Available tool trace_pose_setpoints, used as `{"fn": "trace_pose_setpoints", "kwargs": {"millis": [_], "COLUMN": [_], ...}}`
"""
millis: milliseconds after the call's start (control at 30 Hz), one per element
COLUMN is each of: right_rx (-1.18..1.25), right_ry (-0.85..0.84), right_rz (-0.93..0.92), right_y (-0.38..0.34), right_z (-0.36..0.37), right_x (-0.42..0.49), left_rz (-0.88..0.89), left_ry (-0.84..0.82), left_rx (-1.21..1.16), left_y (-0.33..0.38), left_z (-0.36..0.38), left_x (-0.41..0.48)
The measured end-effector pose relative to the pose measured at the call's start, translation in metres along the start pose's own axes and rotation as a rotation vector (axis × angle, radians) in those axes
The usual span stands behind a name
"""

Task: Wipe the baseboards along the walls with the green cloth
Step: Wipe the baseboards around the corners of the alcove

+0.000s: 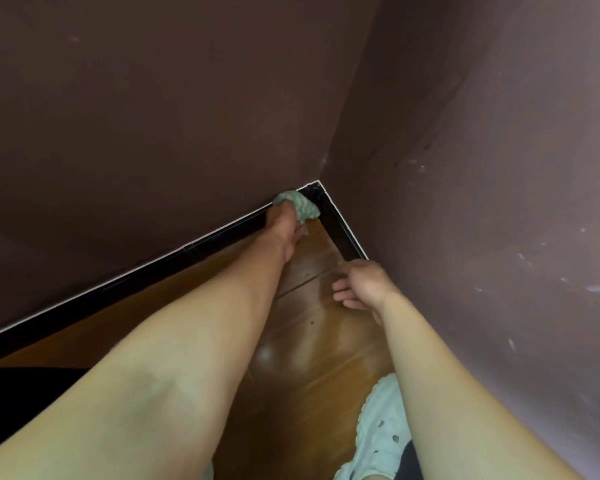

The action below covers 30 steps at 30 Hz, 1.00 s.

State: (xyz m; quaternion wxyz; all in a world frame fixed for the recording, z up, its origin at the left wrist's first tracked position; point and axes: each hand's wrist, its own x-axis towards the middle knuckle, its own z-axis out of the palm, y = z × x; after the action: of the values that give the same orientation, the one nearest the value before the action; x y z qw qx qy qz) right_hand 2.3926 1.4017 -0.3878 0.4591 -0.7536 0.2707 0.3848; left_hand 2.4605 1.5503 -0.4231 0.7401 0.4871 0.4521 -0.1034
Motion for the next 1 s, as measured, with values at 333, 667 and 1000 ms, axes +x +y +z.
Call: {"fn": "trace_pose_setpoints", "kwargs": {"millis": [333,667,1000], "right_rx": [0.031,0.039,-0.032], "right_ry": [0.025,0.023,0.001], "right_rz": [-0.027,0.01,-0.051], "right_y": [0.0,0.009,0.002], "right_z": [-0.013,-0.015,-0.02], "right_x": [0.005,0.008,-0.004], "left_rz": [0.015,0.051,0.117], "left_ry": [0.041,-0.118,0.125], "left_rx": [0.012,0.35,0.336], "left_y": [-0.003,-0.017,-0.027], "left_z": [0.046,0.03,0.054], "left_x": [0.013,0.014,0.065]}}
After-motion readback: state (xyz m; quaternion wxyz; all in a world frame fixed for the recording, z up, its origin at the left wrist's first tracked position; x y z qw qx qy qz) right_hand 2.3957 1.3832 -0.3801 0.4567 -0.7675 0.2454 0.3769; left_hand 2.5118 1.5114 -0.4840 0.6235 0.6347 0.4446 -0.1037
